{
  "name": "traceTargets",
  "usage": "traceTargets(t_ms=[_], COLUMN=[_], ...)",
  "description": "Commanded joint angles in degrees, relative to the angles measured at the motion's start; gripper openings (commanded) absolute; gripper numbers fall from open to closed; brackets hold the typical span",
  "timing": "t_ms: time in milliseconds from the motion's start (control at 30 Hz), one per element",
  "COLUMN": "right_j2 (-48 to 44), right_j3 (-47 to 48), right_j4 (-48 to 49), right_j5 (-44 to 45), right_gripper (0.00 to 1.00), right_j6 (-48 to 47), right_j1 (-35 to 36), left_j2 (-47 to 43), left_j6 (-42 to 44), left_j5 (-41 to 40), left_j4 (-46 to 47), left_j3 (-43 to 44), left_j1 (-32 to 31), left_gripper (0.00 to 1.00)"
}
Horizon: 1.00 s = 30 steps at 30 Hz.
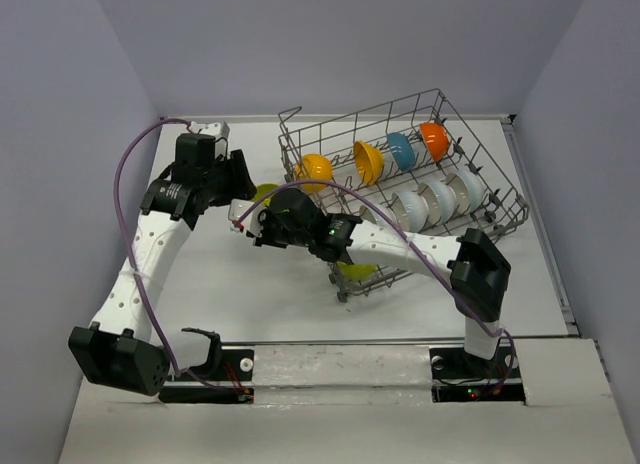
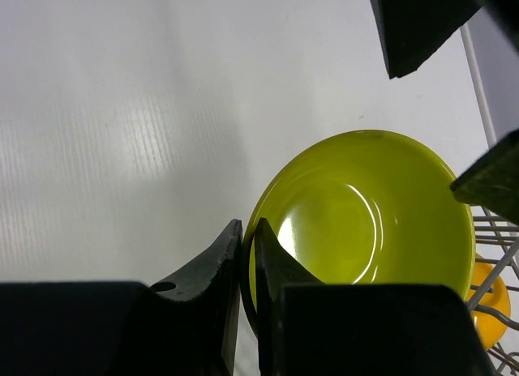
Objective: Load the bowls into the dish rack
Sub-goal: Pass from the left arm to the right, then turn the bowl upside down over the dish rack.
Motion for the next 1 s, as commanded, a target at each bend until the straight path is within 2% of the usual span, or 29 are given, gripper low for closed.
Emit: traceTargets(t_ms=[0, 133, 200, 333, 567, 667, 767, 933, 967], right_j2=[-2.7, -3.4, -4.1, -5.5, -8.0, -9.9, -12.8, -18.0, -18.4], right_j3=[3.7, 5.0, 5.6, 6.8, 11.5, 14.2, 15.6, 15.9, 15.7], right_j4=[1.8, 0.7, 0.4, 0.1, 0.1, 0.5, 0.8, 1.5, 1.8], right_j5=[0.0, 1.3, 2.6, 6.1, 16.5, 19.7, 19.1, 9.9, 8.1], right_gripper=[0.01, 0.01, 0.01, 0.01, 0.01, 0.01, 0.01, 0.01, 0.01], right_j6=[0.3, 0.1, 0.0, -0.1, -0.1, 1.4, 6.1, 20.4, 22.2], right_j1=[0.5, 0.5, 0.5, 0.5, -0.2, -3.4, -8.4, -21.3, -21.3], left_j2=[-1.7, -3.0, -3.8, -2.9, -1.8, -1.5, -1.5, -1.4, -1.4], left_j6=[-0.5, -2.4, -3.2, -5.2, -7.3, -7.1, -7.1, -7.2, -7.2], left_j5=[-1.0, -7.3, -9.0, -7.6, -2.9, -2.8, -2.7, -2.1, -2.1], left_j4=[1.4, 2.7, 5.3, 6.4, 10.0, 10.1, 10.2, 10.9, 11.1], left_j3=[3.6, 4.7, 4.7, 7.1, 7.1, 7.2, 7.0, 6.2, 6.1], left_j1=[-0.1, 0.4, 2.4, 6.4, 8.1, 8.2, 8.2, 8.3, 8.3], left_gripper=[0.63, 0.71, 0.72, 0.73, 0.73, 0.73, 0.73, 0.73, 0.73])
